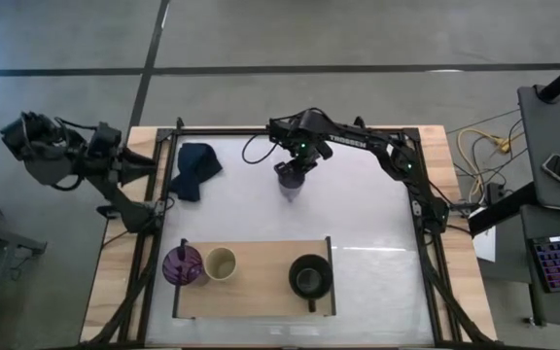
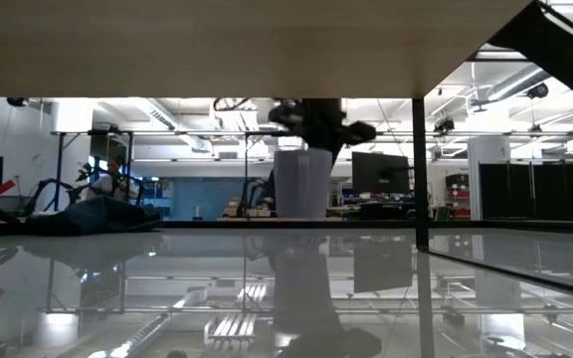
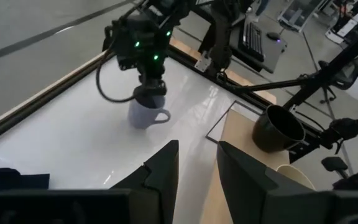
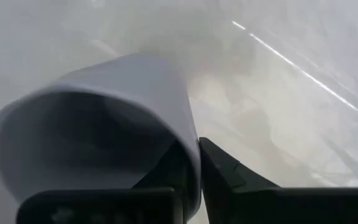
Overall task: Stack small to large cups/mugs on shelf
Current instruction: Put the gray mug on the shelf
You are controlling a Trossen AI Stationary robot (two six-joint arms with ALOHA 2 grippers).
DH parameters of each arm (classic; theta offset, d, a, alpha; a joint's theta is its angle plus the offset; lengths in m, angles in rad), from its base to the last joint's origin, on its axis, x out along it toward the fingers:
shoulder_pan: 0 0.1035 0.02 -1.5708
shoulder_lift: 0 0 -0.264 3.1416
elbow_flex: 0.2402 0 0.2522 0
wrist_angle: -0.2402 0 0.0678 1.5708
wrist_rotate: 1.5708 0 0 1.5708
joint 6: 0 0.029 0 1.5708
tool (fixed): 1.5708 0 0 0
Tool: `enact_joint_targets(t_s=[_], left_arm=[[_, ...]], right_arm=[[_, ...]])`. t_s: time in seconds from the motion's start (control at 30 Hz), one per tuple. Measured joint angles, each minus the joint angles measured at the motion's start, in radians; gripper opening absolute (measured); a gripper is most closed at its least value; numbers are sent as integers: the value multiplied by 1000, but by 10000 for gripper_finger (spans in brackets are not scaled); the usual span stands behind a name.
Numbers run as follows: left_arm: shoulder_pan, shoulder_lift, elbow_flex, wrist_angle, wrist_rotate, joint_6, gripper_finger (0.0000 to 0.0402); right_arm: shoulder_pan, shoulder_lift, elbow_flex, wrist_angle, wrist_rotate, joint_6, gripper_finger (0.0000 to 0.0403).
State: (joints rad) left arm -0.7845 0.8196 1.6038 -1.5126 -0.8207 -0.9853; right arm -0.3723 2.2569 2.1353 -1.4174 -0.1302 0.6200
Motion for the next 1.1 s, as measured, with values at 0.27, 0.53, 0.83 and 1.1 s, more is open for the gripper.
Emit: enact_joint_targets(t_s=[0.27,0.53,0.83,1.1], left_arm=[[0,-33,0,1,0,-1,95],[0,-62,0,0,-2,1,96],[0,-75,-2,-25,-6,10,95],[0,-80,-8,-59,-7,-1,95]], right_arm=[[74,-56,135,-144,-48,54,15],[209,-144,201,-101,-68,243,14],[371,-182,220,-90,-25,425,14],[510,-183,221,-3,-5,527,13]])
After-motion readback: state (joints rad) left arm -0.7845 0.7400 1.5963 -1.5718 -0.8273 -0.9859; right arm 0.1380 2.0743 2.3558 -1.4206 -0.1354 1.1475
